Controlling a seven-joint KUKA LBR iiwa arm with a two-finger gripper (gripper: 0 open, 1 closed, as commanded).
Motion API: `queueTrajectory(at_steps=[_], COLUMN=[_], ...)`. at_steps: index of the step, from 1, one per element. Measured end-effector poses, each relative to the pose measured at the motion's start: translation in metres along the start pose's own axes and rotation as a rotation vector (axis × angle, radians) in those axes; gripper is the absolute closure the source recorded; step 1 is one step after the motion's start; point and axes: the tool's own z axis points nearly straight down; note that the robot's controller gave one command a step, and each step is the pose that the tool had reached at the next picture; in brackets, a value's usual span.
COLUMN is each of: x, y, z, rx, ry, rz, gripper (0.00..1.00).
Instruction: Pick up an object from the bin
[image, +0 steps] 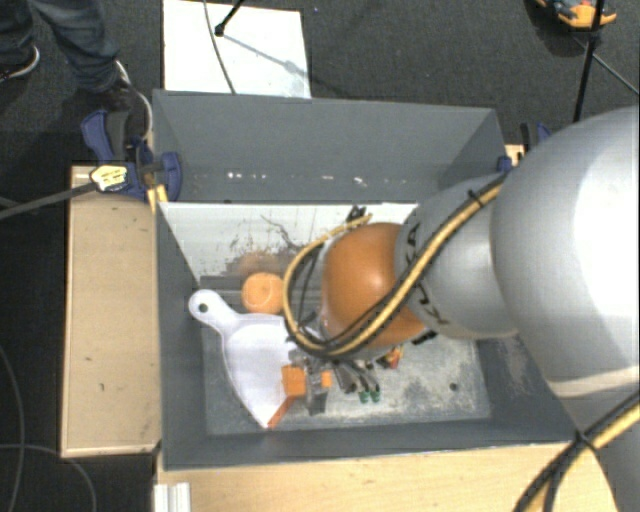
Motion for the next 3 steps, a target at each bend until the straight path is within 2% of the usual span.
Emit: queueTrajectory(at_steps=[1,2,3], x=[-0.004,-0.004,-0.005], y=[-0.046,-0.046,-0.042], z=[-0.099,-0.099,-0.134], rx=[0.001,0.001,0.001], ry=[-0.013,-0.013,-0.009], rz=[-0.056,-0.056,-0.059], gripper=[1.00,1.00,1.00])
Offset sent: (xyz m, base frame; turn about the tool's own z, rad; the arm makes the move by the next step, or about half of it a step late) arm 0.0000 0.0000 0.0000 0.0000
